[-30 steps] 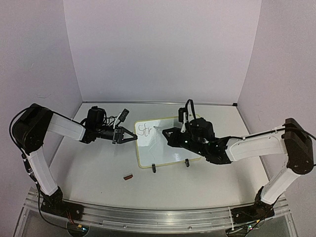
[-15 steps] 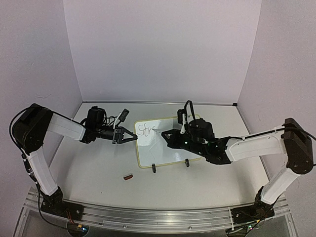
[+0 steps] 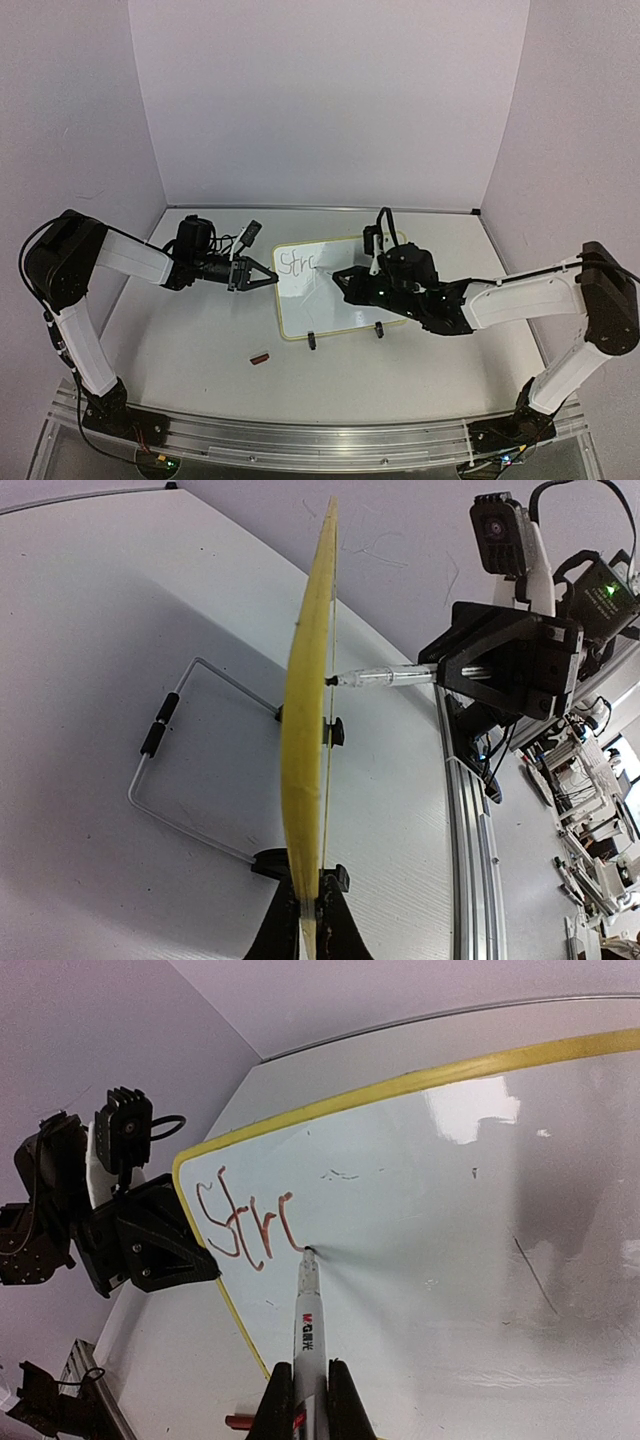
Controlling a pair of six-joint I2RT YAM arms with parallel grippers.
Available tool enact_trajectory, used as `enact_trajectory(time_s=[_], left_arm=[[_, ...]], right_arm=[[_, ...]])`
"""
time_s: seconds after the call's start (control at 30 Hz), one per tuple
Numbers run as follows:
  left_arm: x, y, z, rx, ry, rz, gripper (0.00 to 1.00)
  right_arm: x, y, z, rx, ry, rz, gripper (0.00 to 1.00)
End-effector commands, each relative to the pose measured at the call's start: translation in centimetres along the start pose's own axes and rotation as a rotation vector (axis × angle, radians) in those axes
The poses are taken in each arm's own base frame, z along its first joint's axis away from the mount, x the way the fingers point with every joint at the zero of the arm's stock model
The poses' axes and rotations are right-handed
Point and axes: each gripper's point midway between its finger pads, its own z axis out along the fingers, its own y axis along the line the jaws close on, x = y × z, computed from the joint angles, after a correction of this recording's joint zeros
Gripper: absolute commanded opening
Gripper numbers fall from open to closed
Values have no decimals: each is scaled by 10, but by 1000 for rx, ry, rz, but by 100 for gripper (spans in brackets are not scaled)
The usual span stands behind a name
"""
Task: Write a sentence on the whiteboard
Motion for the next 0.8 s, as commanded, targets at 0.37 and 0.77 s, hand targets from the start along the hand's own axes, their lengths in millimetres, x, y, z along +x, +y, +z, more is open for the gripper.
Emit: enact_trajectory(time_s=[0.37, 0.77], left_arm=[[0, -7, 4, 2, 18, 27, 0], [0, -7, 4, 1, 19, 27, 0]], right_arm=[[-35, 13, 2, 12, -86, -39, 0], [-33, 15, 7, 6, -75, -39, 0]])
